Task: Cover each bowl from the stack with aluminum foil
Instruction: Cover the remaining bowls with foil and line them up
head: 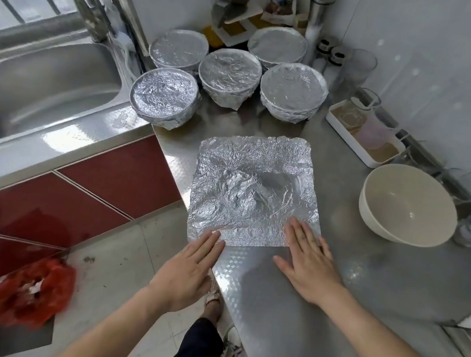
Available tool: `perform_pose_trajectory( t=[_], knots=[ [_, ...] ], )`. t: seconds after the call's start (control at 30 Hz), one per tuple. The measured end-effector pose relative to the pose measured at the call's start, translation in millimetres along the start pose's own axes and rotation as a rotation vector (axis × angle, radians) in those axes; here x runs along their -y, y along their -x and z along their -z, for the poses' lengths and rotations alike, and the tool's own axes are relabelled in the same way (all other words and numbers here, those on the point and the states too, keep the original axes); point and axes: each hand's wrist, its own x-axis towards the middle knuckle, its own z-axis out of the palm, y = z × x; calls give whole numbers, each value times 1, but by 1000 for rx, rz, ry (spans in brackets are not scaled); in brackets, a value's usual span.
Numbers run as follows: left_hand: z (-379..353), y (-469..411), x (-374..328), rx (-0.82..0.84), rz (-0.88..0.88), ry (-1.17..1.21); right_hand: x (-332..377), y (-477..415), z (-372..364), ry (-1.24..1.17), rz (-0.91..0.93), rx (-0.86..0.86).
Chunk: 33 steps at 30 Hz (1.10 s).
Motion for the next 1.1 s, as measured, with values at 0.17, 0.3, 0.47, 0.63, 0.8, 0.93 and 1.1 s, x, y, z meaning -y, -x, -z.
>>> perform_pose_trajectory(
  t=[0.17, 0.3, 0.47, 0.63, 0.8, 0.93, 1.1],
  knots=[
    [10, 4, 0, -40, 206, -116, 1, -1, 7, 23, -13, 1],
    [21, -18, 7, -203, 219, -111, 5, -2, 14, 7, -13, -33],
    [49, -33, 19, -223, 314, 77, 25, -5, 29, 23, -89, -231],
    [99, -36, 14, -330, 251, 207, 55, -10, 42, -51, 87, -440],
    [127, -29, 22, -302, 310, 252, 37, -10, 65, -143, 151, -549],
    [157, -17, 24, -333, 417, 317, 9, -6, 94, -193, 159, -607],
    [189, -26, 2, -333, 308, 176, 5, -3, 152, -37, 207, -502]
  ],
)
